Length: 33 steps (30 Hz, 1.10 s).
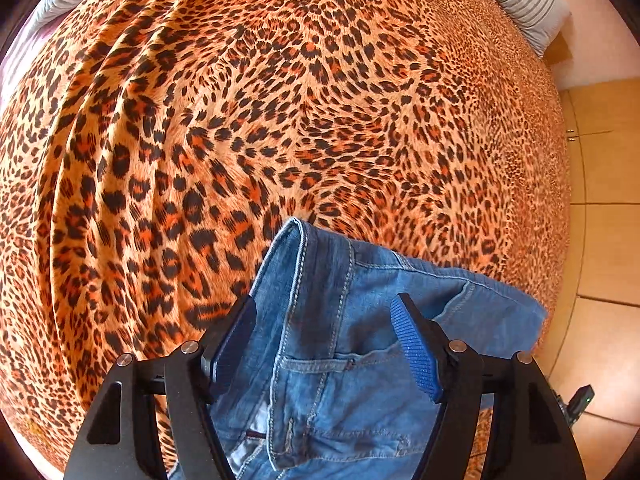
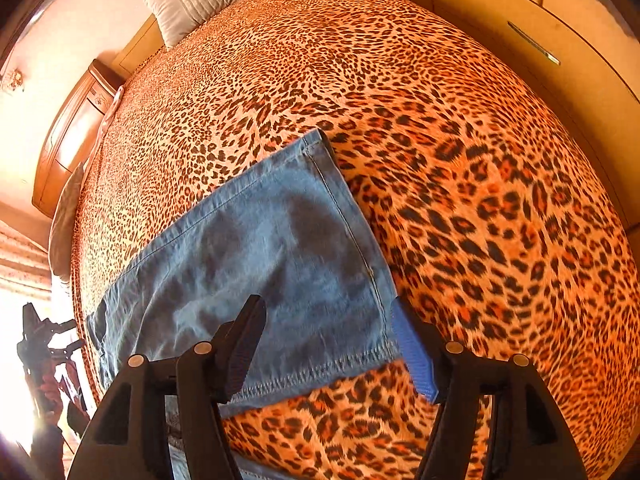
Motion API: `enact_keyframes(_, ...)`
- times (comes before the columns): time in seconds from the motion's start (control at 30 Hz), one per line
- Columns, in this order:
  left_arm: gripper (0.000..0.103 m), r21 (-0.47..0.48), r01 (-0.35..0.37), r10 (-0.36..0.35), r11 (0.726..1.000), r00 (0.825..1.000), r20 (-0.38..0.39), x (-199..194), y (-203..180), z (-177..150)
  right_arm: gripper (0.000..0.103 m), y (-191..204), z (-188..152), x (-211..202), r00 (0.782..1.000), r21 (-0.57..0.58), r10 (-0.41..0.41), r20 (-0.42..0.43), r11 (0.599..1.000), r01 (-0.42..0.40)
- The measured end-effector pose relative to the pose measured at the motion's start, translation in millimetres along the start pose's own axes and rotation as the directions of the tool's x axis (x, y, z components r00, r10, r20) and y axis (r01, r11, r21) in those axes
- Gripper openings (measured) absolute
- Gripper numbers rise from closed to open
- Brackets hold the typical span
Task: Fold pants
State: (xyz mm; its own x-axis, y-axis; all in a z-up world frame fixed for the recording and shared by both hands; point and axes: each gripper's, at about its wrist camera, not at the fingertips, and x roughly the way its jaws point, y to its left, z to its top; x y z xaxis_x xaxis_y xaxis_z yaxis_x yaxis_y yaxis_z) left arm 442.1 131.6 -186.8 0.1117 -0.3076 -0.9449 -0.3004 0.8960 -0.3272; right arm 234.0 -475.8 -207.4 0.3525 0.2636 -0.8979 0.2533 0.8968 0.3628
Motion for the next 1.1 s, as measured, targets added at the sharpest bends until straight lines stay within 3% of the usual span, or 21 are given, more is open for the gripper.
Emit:
enact_keyframes(0.2,0.07,0.087,-0.07,0.075,0.994,0.996,-0.049,22.5,-8.0,10.2,0.067,3.6,43.8,27.6,1.0,-0.018,0.003,-0.003,1.0,-0.003)
enact_keyframes(0.43,0.07,0.044,-0.035,0.039,0.998,0.995,-0.087,43.5,-5.4,17.3,0.068,12.0,85.7,65.0,1.0,-0.007,-0.019,-0.002,1.0,0.019)
enact_keyframes(0.57,0.07,0.066,-0.053,0.058,0.996,0.994,-0.09,56.2,-19.3,24.7,0.068,26.4,89.4,83.6,0.999,-0.053,-0.01,-0.037,0.999,0.008)
enact_keyframes(0.63,0.07,0.06,-0.029,0.035,0.998,0.994,-0.102,69.5,-33.1,34.1,0.07,37.7,86.2,89.3,0.997,-0.118,-0.061,-0.044,0.992,0.055)
enact_keyframes(0.73,0.069,0.09,-0.058,0.068,0.994,0.991,-0.118,76.8,-47.1,39.0,0.059,46.2,82.0,89.8,0.992,-0.18,-0.121,-0.026,0.977,0.114)
enact_keyframes(0.77,0.066,0.116,-0.081,0.095,0.99,0.989,-0.116,79.3,-51.7,39.4,0.046,45.4,81.1,88.9,0.99,-0.187,-0.141,-0.021,0.973,0.134)
enact_keyframes(0.8,0.056,0.14,-0.112,0.128,0.984,0.986,-0.109,80.2,-57.4,40.4,0.03,44.1,80.4,87.6,0.987,-0.191,-0.16,-0.018,0.97,0.154)
enact_keyframes(0.83,0.048,0.164,-0.144,0.161,0.976,0.982,-0.096,80.0,-60.2,39.1,0.023,40.9,79.9,85.2,0.986,-0.19,-0.167,-0.016,0.969,0.161)
enact_keyframes(0.87,0.03,0.181,-0.165,0.183,0.97,0.979,-0.086,79.6,-63.0,39.1,0.016,36.7,79.7,82.1,0.988,-0.182,-0.15,-0.02,0.973,0.144)
enact_keyframes(0.97,0.019,0.204,-0.182,0.194,0.962,0.98,-0.039,77.8,-74.3,34.6,0.014,37.0,73.2,71.5,0.99,-0.205,-0.142,-0.007,0.969,0.138)
enact_keyframes(1.1,0.017,0.302,-0.266,0.253,0.915,0.964,0.082,61.2,-99.7,10.6,0.012,46.0,65.4,48.2,0.992,-0.216,-0.119,0.047,0.968,0.127)
